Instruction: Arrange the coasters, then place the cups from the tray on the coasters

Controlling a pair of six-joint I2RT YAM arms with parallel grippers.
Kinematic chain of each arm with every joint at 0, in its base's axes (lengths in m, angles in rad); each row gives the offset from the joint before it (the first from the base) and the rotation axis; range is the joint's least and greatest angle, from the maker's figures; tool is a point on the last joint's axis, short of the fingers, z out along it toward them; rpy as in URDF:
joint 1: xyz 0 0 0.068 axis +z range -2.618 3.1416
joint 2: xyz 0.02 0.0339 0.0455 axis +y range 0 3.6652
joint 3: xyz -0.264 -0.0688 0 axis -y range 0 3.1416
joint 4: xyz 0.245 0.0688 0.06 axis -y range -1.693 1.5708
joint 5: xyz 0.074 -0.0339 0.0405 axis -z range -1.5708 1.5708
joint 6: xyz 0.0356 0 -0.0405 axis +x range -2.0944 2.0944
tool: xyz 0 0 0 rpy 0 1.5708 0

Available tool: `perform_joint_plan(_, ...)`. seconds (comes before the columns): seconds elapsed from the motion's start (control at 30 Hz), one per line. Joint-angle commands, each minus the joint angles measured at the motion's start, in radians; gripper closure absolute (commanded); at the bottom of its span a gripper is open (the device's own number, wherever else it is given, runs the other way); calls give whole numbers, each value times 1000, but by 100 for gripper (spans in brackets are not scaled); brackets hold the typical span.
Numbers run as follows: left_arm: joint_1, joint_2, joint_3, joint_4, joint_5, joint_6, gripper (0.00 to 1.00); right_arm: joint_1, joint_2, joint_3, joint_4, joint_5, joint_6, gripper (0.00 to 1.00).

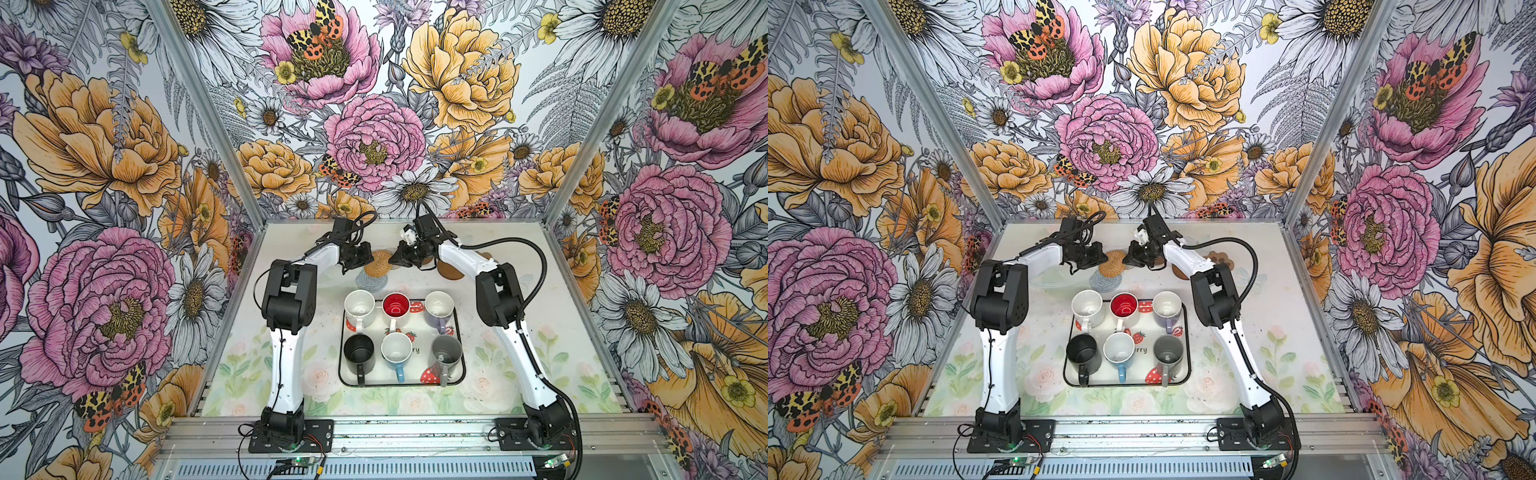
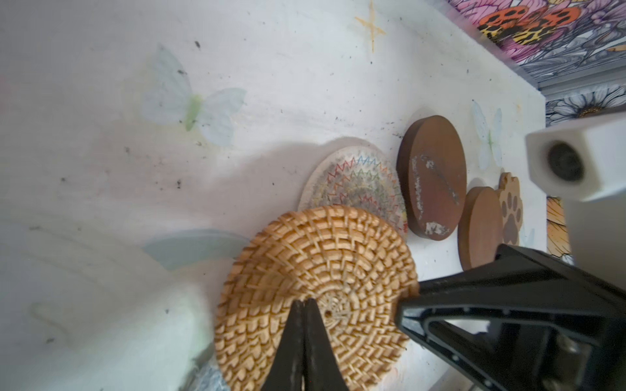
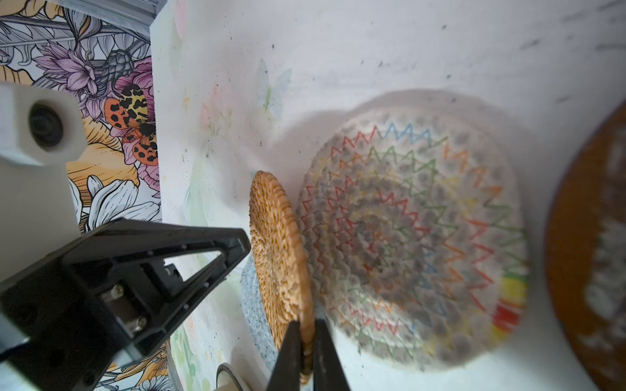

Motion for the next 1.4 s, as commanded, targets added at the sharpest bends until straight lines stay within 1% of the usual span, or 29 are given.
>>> perform_joint_plan(0.0,17,-68,-17,48,24,-19,94,10,56,63,4,1,24,100)
perform_joint_plan(0.4,77,-186,-108,88,-12,-31,93,27,227,351,10,-36,130,100)
perform_joint_plan(0.5,86,-210,-133,96,-22,-31,92,34,266,398,31,-48,162,100)
perform_joint_plan(0.83,91,-238,-174,98,-40,-28,92,61,299,401,202,-72,282,100)
perform_joint_plan(1.17,91,-233,-202,99,-69,-34,93,104,314,404,229,-126,293,100)
perform_joint_plan(1.23,91,-233,-206,99,-78,-33,93,113,322,403,228,-142,292,97)
perform_joint_plan(1.3,91,-228,-210,98,-81,-33,93,121,329,402,228,-151,294,92)
perform_joint_plan(1.37,91,-222,-215,97,-88,-32,93,126,332,402,228,-157,294,81)
